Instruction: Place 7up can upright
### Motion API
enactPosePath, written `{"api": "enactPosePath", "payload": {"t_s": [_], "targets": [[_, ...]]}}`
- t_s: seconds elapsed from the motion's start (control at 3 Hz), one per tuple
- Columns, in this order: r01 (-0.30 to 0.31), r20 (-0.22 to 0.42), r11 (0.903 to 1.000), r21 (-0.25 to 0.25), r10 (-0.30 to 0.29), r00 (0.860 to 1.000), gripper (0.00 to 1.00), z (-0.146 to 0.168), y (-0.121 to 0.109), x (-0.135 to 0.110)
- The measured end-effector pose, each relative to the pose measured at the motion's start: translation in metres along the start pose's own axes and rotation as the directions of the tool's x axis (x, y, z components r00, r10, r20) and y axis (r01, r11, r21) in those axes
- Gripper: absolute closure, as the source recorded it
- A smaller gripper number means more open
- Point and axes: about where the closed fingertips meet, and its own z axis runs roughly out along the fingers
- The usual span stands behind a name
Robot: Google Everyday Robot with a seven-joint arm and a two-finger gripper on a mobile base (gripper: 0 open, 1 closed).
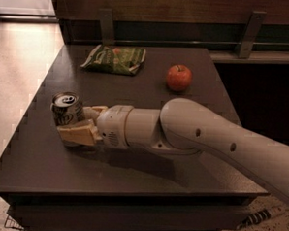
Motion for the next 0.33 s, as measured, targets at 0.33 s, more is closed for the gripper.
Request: {"api": "enactPosePath", "payload": {"t_s": [0.33], "targets": [[0.003, -0.001, 1.0, -0.003, -0.003, 1.0, 0.07, 0.0011, 0.0017, -0.0007]]}}
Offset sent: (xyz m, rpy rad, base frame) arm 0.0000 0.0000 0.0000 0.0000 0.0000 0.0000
